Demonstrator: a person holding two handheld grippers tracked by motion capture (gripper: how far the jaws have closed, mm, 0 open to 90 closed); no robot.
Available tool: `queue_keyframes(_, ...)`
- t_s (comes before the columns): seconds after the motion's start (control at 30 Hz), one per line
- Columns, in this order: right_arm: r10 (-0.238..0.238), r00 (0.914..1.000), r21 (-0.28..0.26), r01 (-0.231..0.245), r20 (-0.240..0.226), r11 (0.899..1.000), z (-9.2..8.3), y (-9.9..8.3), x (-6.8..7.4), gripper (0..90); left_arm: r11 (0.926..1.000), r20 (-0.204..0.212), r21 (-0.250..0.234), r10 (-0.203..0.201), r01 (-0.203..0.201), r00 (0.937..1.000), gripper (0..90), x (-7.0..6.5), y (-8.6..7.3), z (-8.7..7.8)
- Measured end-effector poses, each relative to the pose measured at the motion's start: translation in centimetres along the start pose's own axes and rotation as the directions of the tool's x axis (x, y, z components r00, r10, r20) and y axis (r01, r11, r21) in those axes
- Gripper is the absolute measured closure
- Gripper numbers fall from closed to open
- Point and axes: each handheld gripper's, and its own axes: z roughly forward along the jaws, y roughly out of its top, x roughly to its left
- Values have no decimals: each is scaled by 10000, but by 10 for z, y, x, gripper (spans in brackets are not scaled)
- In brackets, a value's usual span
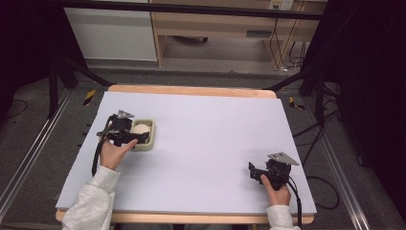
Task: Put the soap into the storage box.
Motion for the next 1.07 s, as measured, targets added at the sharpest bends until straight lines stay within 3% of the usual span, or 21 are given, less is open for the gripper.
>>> queue_keyframes(0.3,-28,10000,-19,28,-15,10000,0,0,0,44,9977,177,-623,-242,252,9996,193,0,-29,-20)
queue_keyframes(0.5,-20,10000,-23,20,-61,10000,0,0,0,42,9968,159,-740,-304,314,9994,199,-2,-52,-32)
queue_keyframes(0.87,-8,10000,-9,8,-47,10000,0,0,0,43,9994,-22,-230,-264,263,9996,207,1,-90,-35)
queue_keyframes(1.07,-15,10000,-3,15,-60,10000,0,0,0,42,9984,-301,-294,-497,488,9983,220,9,-103,-40)
